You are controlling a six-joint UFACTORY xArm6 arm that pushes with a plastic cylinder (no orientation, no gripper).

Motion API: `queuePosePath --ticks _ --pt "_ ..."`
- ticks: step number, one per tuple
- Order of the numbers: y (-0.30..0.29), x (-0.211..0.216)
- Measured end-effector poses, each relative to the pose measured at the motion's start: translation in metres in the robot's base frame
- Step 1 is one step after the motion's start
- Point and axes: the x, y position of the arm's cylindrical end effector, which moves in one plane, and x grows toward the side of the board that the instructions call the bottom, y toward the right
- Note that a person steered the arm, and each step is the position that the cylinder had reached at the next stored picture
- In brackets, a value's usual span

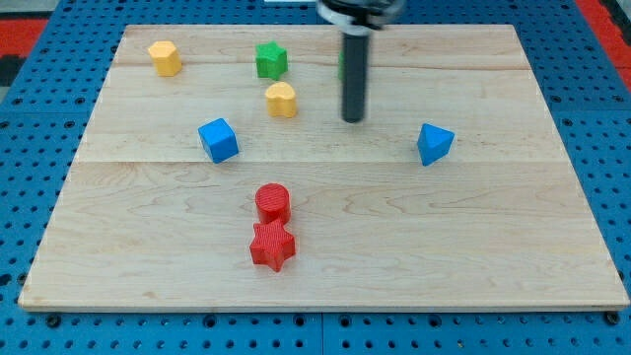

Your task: Move triangle towards the bottom left edge of the board

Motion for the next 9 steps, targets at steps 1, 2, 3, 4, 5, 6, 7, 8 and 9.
queuePosePath --ticks 1,2,3,4,5,6,7,8,9 --pt "0.098 0.001" --pt "0.142 0.014" --pt "0.128 0.029" --pt "0.103 0.037" --pt "0.081 0.037" --pt "0.046 0.037" --pt "0.007 0.037" --pt "-0.016 0.047" --pt "-0.030 0.058"
